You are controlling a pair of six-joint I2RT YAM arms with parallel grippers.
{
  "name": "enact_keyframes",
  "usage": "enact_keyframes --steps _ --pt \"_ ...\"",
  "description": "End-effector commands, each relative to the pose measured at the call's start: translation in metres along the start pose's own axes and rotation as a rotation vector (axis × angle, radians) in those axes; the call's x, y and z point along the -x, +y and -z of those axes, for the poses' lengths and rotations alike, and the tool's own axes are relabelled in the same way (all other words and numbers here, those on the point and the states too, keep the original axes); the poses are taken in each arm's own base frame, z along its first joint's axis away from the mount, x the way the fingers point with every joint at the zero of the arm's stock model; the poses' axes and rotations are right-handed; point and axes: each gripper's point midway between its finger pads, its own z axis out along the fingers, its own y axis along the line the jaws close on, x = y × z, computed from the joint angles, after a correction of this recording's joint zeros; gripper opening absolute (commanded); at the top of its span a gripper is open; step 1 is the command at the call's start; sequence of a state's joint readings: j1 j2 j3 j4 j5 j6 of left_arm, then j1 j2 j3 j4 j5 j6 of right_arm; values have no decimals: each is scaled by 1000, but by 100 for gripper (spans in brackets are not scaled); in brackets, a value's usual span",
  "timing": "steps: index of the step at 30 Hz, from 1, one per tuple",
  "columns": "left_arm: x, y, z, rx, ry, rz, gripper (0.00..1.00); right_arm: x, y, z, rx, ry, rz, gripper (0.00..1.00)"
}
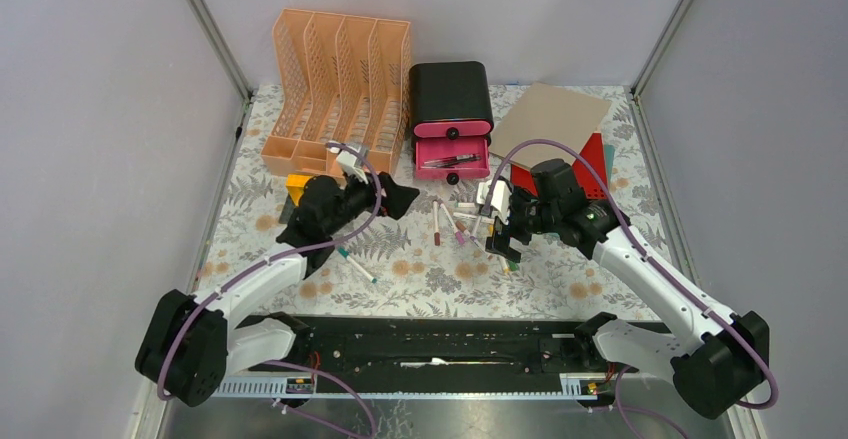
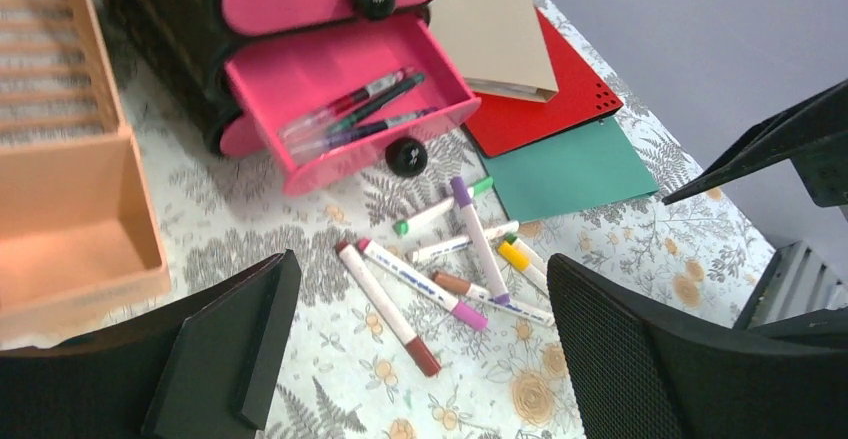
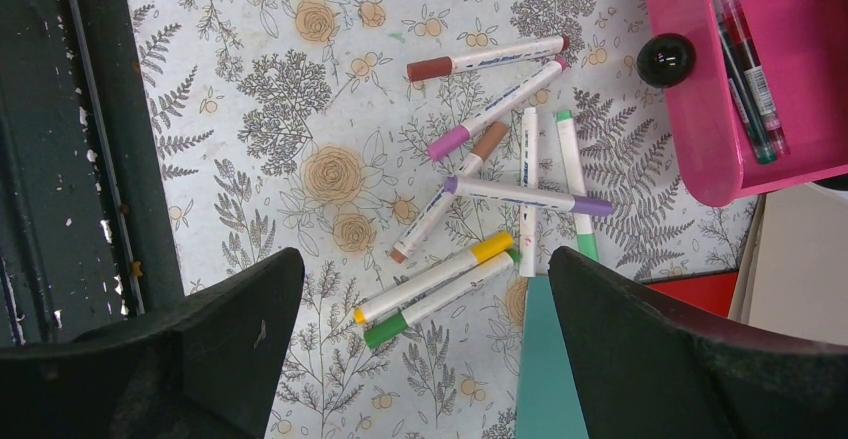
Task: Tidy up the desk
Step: Close the drawer in the storage box.
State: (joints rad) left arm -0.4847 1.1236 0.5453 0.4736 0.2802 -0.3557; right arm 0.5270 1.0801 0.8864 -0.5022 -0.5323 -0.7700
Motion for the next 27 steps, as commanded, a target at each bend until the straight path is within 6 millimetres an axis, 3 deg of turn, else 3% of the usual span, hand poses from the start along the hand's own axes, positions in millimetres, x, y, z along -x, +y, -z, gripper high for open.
enact_keyframes --steps 1,7,16,21,27 --pt "-17 7 10 29 43 175 99 2 -7 -1 -18 -12 14 100" --pt "-48 18 15 46 135 312 99 -2 -8 -3 -15 -2 6 100" --pt "-75 25 14 70 274 366 99 -10 -16 -15 -19 16 13 100" --pt "-68 22 23 63 236 317 99 -9 -34 -22 -10 65 91 100" --pt "-37 24 43 120 105 248 99 -14 -46 -38 110 117 326 100"
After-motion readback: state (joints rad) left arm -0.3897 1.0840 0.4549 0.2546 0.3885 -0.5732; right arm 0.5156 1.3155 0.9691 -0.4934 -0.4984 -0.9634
